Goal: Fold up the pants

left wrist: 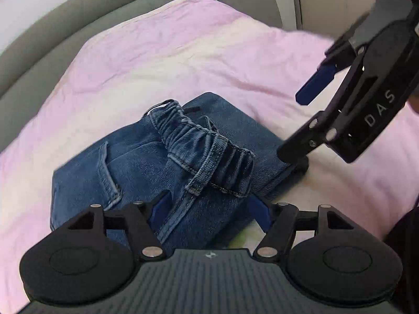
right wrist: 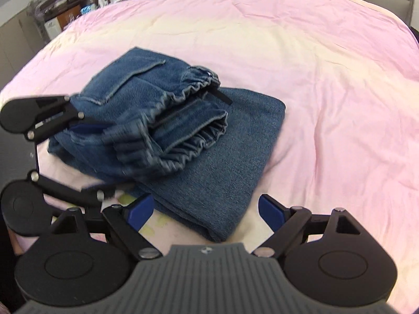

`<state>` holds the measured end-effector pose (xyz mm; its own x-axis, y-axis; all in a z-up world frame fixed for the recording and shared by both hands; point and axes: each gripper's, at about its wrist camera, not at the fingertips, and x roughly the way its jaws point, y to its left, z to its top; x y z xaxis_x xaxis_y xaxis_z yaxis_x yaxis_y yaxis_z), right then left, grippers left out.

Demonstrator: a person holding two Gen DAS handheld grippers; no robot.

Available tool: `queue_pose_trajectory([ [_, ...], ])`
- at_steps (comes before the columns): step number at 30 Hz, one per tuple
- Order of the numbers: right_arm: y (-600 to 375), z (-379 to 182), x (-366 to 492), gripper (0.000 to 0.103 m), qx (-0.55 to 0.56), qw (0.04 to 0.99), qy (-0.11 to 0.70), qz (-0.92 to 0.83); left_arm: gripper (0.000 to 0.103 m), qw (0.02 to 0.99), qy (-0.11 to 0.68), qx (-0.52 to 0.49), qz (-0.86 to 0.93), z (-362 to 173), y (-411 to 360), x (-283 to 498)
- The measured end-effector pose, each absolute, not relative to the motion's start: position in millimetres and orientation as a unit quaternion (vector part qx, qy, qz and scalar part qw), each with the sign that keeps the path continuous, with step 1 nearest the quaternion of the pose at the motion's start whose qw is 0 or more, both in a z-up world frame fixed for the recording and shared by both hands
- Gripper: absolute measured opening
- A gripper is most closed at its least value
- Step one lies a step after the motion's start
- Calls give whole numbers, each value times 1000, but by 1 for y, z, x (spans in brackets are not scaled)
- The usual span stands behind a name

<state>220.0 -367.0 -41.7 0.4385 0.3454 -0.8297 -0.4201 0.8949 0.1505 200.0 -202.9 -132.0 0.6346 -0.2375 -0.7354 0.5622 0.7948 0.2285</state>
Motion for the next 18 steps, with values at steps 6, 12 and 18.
queue_pose_trajectory([
  [6,-356,-24,224,80,41,854,471,219,79,889,367,198,-190,-119,-144,194],
  [12,-345,-28,253,75,158,836,490,189,79,886,402,194,-126,-120,-74,198],
  [18,-331,-41,269,55,216,818,508,165,77,875,452,151,-81,-140,-16,205],
])
